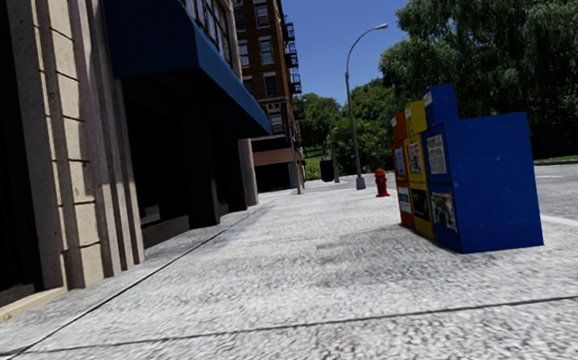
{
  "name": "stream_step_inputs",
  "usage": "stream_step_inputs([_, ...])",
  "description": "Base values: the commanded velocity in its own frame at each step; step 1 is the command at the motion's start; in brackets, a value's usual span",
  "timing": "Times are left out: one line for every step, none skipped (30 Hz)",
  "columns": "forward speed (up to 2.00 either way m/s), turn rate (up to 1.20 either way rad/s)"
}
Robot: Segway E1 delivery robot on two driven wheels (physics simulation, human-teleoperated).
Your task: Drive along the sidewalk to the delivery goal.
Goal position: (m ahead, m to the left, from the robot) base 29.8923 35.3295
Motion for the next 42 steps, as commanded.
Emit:
stream_step_inputs([2.00, 0.00])
stream_step_inputs([2.00, 0.00])
stream_step_inputs([2.00, 0.00])
stream_step_inputs([2.00, 0.00])
stream_step_inputs([2.00, 0.00])
stream_step_inputs([2.00, 0.00])
stream_step_inputs([2.00, 0.00])
stream_step_inputs([2.00, 0.00])
stream_step_inputs([2.00, 0.00])
stream_step_inputs([2.00, 0.00])
stream_step_inputs([2.00, 0.00])
stream_step_inputs([2.00, 0.00])
stream_step_inputs([2.00, 0.00])
stream_step_inputs([2.00, 0.00])
stream_step_inputs([2.00, 0.00])
stream_step_inputs([2.00, 0.00])
stream_step_inputs([2.00, 0.00])
stream_step_inputs([2.00, 0.00])
stream_step_inputs([2.00, 0.00])
stream_step_inputs([2.00, 0.00])
stream_step_inputs([2.00, 0.00])
stream_step_inputs([2.00, 0.00])
stream_step_inputs([2.00, 0.00])
stream_step_inputs([2.00, 0.00])
stream_step_inputs([2.00, 0.00])
stream_step_inputs([2.00, 0.00])
stream_step_inputs([2.00, 0.00])
stream_step_inputs([2.00, 0.00])
stream_step_inputs([2.00, 0.00])
stream_step_inputs([2.00, 0.00])
stream_step_inputs([2.00, 0.00])
stream_step_inputs([2.00, 0.00])
stream_step_inputs([2.00, 0.00])
stream_step_inputs([2.00, 0.00])
stream_step_inputs([2.00, 0.00])
stream_step_inputs([2.00, 0.00])
stream_step_inputs([2.00, 0.00])
stream_step_inputs([2.00, 0.00])
stream_step_inputs([2.00, 0.00])
stream_step_inputs([2.00, 0.00])
stream_step_inputs([2.00, 0.00])
stream_step_inputs([2.00, 0.00])
